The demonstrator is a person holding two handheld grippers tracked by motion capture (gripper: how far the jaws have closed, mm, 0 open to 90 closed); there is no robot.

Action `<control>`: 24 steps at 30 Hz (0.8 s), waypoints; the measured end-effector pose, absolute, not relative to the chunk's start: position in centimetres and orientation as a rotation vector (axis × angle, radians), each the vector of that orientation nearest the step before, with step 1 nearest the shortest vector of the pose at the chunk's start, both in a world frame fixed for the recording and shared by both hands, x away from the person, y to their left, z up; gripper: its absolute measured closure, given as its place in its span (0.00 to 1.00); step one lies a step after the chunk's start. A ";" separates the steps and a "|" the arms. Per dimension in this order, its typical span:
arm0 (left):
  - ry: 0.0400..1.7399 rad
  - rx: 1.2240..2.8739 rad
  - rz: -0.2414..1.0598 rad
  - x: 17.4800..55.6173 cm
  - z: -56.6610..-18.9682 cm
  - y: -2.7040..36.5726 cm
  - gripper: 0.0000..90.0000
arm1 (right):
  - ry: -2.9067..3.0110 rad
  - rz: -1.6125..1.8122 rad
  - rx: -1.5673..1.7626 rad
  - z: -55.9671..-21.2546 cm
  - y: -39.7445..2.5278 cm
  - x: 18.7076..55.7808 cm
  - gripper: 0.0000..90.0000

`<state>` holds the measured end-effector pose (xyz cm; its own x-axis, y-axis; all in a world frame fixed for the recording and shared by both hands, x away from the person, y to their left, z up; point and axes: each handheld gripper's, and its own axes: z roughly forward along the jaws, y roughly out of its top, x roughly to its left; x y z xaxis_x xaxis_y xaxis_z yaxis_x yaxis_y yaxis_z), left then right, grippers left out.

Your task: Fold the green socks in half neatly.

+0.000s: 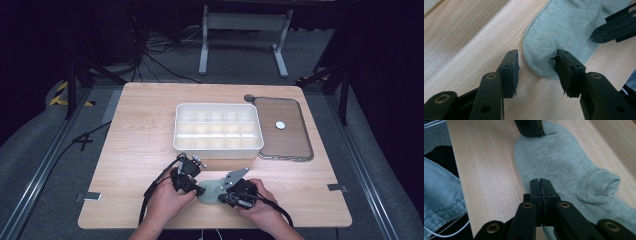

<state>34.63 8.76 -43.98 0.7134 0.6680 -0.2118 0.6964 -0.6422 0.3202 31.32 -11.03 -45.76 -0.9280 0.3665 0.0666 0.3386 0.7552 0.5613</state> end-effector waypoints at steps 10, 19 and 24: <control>1.024 2.549 -0.122 34.4 -44.6 7.8 0.75 | 2.900 0.905 0.576 -45.7 -11.0 31.3 1.00; 1.019 2.544 -0.145 34.4 -44.3 7.9 0.89 | 2.849 0.984 0.635 -45.1 -11.5 31.7 1.00; 1.006 2.560 -0.155 34.2 -43.6 7.9 0.89 | 2.759 1.062 0.704 -45.0 -11.7 32.1 1.00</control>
<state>34.20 7.93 -43.59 0.7371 0.6325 -0.2381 0.6748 -0.6695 0.3106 32.15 -11.69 -44.95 -0.8877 0.4553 0.0687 0.3839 0.6494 0.6564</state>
